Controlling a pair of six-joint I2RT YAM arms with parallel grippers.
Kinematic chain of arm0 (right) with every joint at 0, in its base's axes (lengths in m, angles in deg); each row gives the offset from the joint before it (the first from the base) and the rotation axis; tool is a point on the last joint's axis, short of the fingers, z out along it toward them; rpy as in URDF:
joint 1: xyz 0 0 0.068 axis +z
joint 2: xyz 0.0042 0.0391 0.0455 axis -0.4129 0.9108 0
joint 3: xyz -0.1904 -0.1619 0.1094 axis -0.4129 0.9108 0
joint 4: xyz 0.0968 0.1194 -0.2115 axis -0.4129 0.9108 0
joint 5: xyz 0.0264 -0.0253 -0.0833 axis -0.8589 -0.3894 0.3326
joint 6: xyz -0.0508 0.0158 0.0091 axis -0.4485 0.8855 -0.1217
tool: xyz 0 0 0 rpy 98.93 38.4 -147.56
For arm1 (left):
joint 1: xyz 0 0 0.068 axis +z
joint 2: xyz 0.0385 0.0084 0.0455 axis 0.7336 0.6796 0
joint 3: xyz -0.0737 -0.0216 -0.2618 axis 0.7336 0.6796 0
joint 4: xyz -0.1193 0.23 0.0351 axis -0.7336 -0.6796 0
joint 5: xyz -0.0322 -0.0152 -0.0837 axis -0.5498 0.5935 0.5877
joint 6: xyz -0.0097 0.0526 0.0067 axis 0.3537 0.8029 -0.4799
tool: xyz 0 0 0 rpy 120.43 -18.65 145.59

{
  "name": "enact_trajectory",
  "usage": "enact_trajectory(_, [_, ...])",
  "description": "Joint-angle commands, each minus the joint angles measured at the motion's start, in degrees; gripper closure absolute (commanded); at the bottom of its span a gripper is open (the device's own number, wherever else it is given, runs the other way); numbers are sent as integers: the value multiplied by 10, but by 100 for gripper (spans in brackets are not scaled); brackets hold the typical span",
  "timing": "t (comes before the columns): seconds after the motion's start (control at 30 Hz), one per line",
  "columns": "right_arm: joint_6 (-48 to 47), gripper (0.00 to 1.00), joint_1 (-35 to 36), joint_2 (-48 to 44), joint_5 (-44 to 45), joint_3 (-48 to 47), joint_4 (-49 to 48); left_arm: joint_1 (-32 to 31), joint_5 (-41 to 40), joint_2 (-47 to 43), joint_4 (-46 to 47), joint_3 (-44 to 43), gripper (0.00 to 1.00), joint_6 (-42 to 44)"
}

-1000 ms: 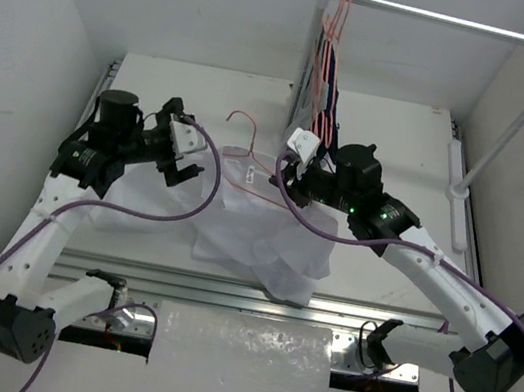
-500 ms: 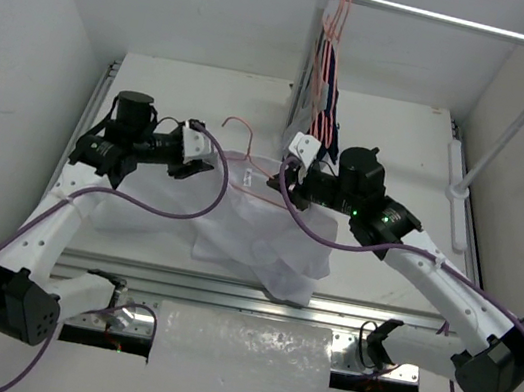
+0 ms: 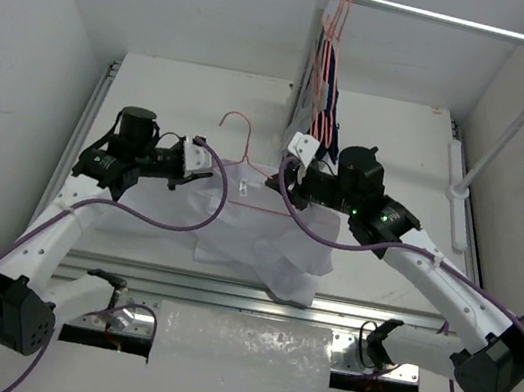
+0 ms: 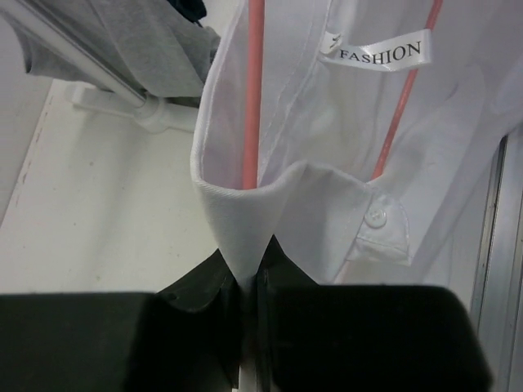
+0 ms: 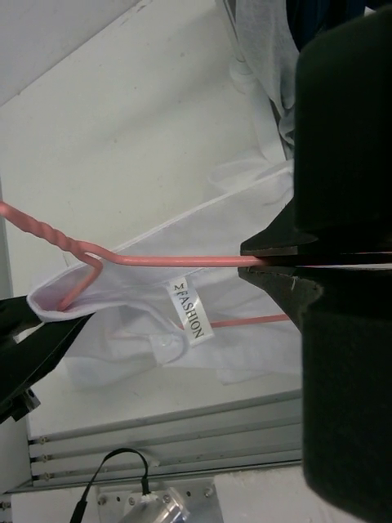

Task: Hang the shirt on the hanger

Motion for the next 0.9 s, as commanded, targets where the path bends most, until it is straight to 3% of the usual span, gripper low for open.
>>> enact_trajectory(0.0, [1, 96, -1, 11, 13, -31, -32, -5, -16, -34, 77, 10, 100, -75])
enact_trajectory(0.03, [4, 85, -1, 13, 35, -33, -27, -5, -20, -40, 81, 12, 100, -81])
enact_trajectory(0.07, [8, 66, -1, 14, 47, -35, -24, -5, -24, -51, 90, 18, 100, -95])
enact_trajectory(0.13, [18, 52, -1, 14, 71, -36, -13, -5, -25, -64, 91, 25, 100, -96])
enact_trajectory(0.17, [24, 37, 0, 13, 75, -38, -10, -5, -25, -75, 83, 31, 100, -87])
enact_trajectory(0.27, [46, 19, 1, 0, 72, -41, -16, -5, -37, -81, 55, 37, 100, -60])
enact_trajectory(0.43, [78, 19, 1, -35, 122, -36, -31, -5, -59, -77, 9, 35, 100, -26])
enact_trajectory(0.57, [114, 57, 0, -46, 273, -18, -3, -5, -72, -92, 20, 40, 100, -33])
enact_trajectory(0.63, [126, 52, 0, -40, 333, -16, 43, -5, -71, -98, 26, 40, 100, -45])
enact_trajectory(0.7, [148, 37, 0, -39, 371, -14, 70, -5, -68, -99, 24, 38, 100, -47])
enact_trajectory(0.87, [177, 34, 0, -47, 375, 6, 97, -5, -68, -96, 22, 35, 100, -47])
